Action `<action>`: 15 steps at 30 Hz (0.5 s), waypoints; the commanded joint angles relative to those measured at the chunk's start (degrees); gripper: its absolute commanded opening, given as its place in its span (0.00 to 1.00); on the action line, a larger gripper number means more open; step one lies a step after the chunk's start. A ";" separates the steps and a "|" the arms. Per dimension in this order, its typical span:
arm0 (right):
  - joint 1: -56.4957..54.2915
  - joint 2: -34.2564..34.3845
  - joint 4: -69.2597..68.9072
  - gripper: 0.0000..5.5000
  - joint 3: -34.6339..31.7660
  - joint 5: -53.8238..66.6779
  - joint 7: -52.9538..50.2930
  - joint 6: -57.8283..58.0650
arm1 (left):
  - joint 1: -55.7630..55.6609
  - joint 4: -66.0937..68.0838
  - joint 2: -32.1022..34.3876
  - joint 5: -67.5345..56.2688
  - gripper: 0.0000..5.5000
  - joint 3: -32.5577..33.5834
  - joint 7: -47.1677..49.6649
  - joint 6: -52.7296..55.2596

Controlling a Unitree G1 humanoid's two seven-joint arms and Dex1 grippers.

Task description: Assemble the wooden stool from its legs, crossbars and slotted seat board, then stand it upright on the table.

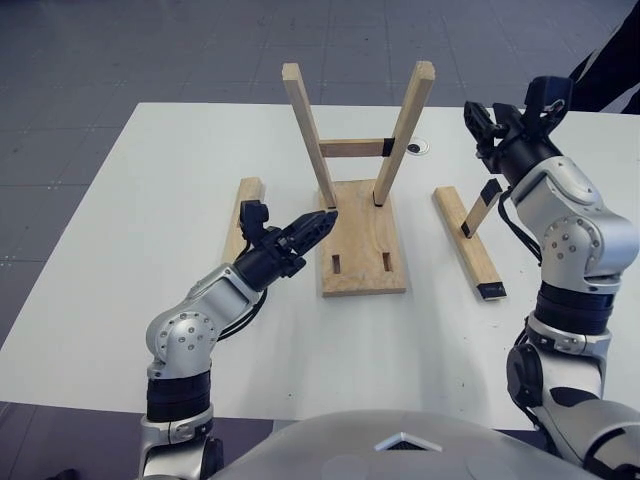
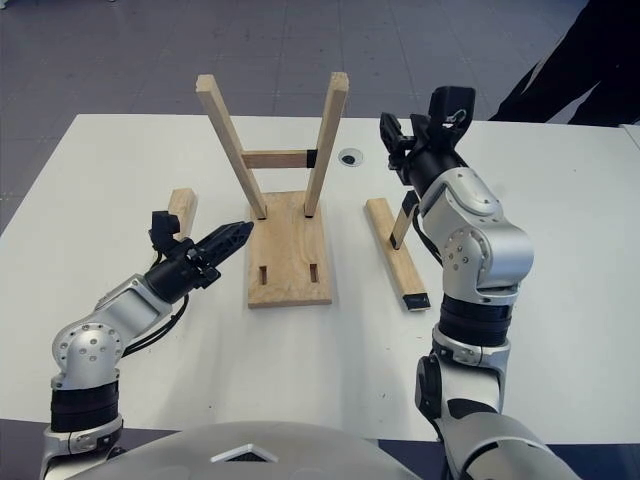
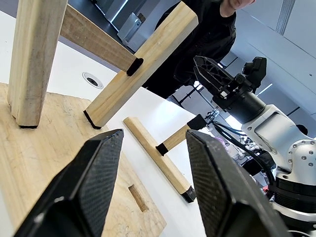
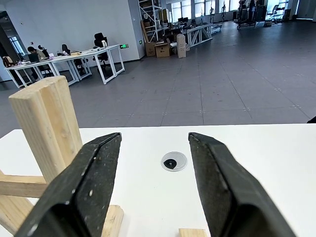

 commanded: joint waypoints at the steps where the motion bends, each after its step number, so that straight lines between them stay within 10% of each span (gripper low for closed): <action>1: -0.39 -0.48 0.71 0.46 0.02 -1.10 0.28 0.35 | 0.50 -0.85 -0.04 0.14 0.42 0.16 0.32 0.24; 11: -17.14 -1.50 -6.84 0.46 -6.43 2.72 -1.65 -3.68 | 0.59 -0.72 0.53 -0.36 0.42 0.56 0.14 0.78; 15: -7.34 -0.72 -5.27 0.46 -5.08 1.81 -0.99 -1.26 | 0.96 -0.99 0.72 -0.49 0.42 0.54 0.02 1.07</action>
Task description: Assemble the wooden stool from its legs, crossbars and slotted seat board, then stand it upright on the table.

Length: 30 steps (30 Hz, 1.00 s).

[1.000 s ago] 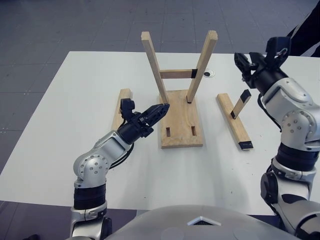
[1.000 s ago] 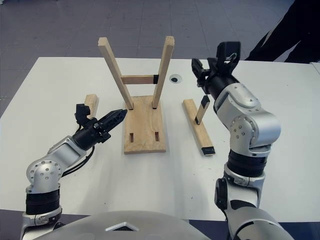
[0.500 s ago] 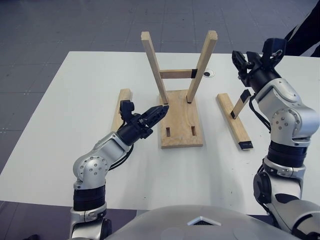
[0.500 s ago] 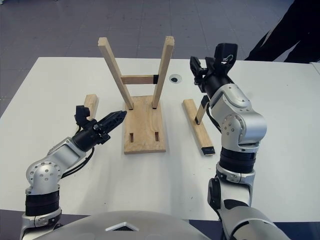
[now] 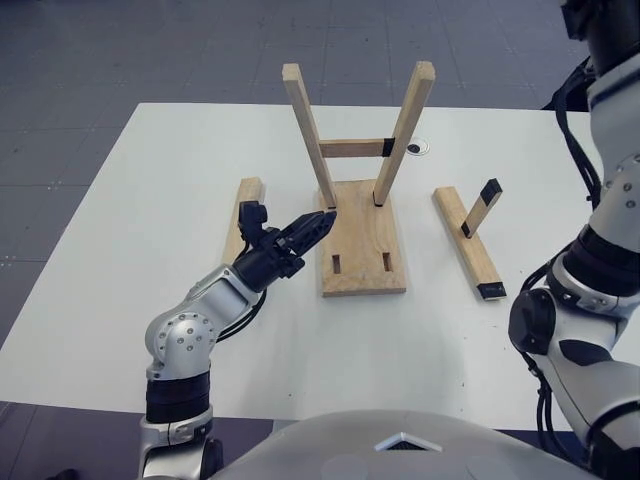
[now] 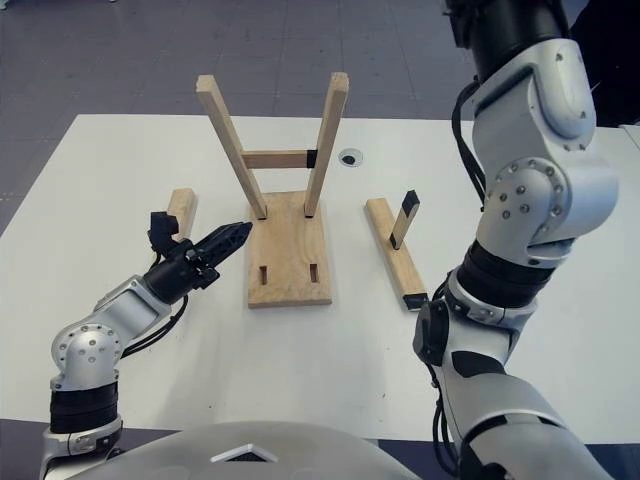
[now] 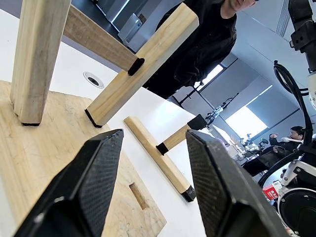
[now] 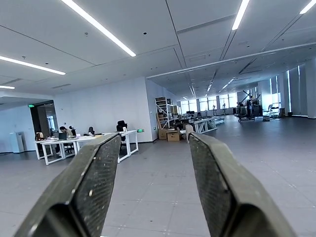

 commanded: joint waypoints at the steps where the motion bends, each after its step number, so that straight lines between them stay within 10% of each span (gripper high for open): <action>1: 16.22 0.33 4.05 0.46 3.32 -2.30 1.46 3.30 | 0.57 -1.07 0.70 -0.29 0.42 0.23 0.01 0.93; 5: 34.64 0.32 17.18 0.46 8.20 -5.74 6.18 2.68 | 1.41 -1.19 0.43 -0.07 0.42 -0.23 0.35 1.20; 24: 8.04 -1.46 -6.45 0.46 -6.05 8.36 -5.55 19.05 | 1.75 -0.99 0.86 0.04 0.42 0.09 -0.13 1.94; 30: 20.42 -9.15 -10.90 0.46 -13.68 9.97 -0.76 23.22 | 2.69 -1.63 0.90 0.03 0.42 0.91 0.13 1.52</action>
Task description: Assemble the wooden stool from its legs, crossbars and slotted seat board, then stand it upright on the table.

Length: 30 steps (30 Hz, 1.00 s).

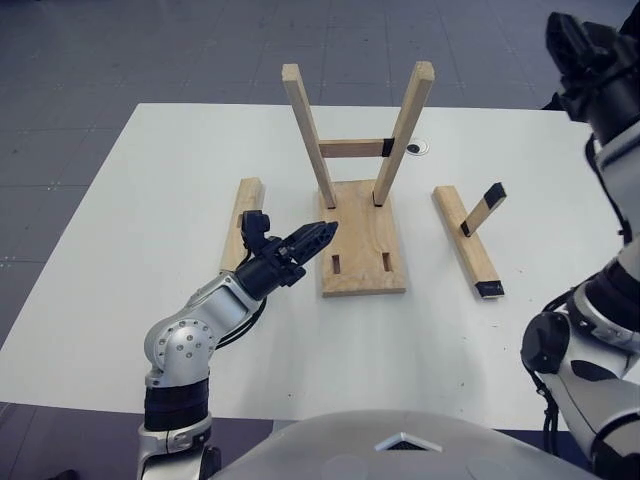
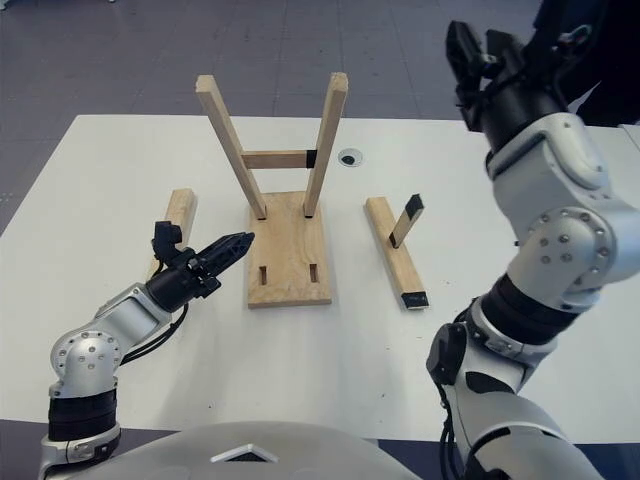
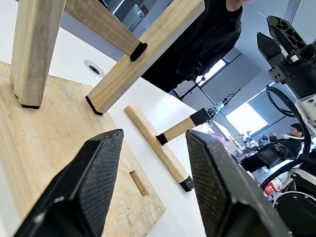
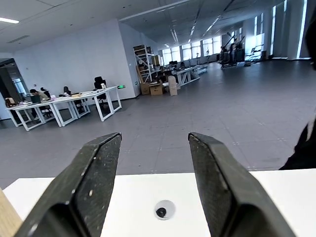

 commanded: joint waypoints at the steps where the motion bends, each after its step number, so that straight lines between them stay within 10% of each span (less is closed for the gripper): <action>1: 15.59 -4.98 -1.66 0.46 -3.57 1.01 6.74 2.20 | 0.97 -0.79 0.63 0.00 0.42 0.96 0.24 0.04; 9: 46.77 -6.66 -1.52 0.46 4.24 0.36 23.66 -3.51 | -0.27 -0.25 0.92 0.14 0.42 1.06 0.12 0.48; 30: 43.03 -3.09 9.59 0.55 22.51 -19.72 17.45 -17.85 | -3.01 1.78 1.66 0.71 0.42 0.16 -1.11 0.65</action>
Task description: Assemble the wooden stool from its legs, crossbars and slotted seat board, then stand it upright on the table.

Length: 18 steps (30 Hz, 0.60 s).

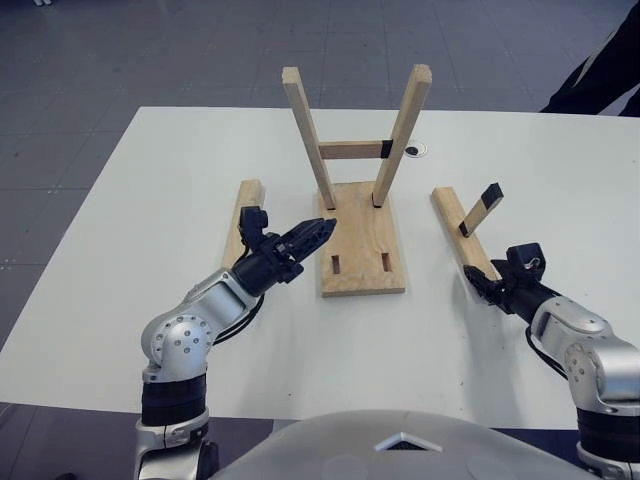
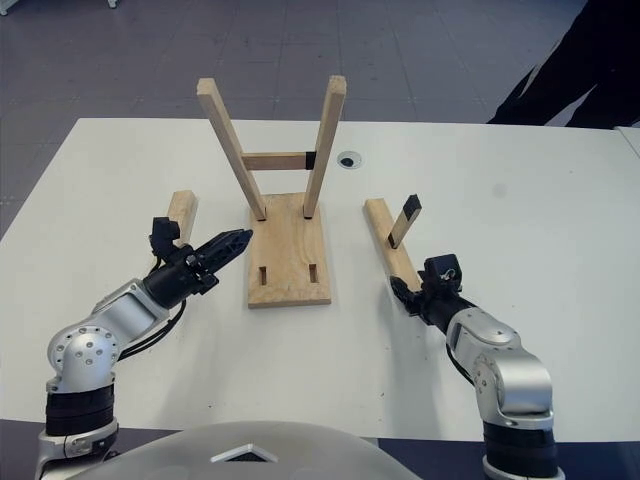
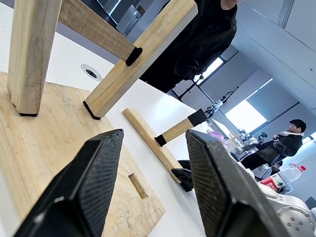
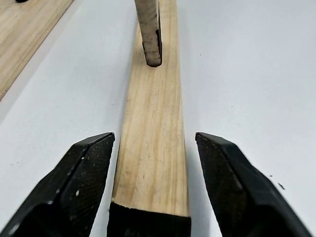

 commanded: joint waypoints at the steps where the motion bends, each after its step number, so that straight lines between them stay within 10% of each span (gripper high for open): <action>1: -0.43 0.48 2.59 0.51 1.37 -3.44 -1.67 -1.90 | -1.68 0.66 0.82 0.51 0.42 0.22 -0.14 0.60; 9: -0.70 2.23 2.44 0.37 -1.31 -6.87 -3.79 -8.18 | -2.54 0.73 1.17 0.31 0.42 0.58 -0.07 0.71; 18: -29.61 6.98 -5.21 0.37 -20.36 20.32 -8.26 0.85 | -9.88 -1.74 1.97 -7.66 0.42 2.21 5.00 5.70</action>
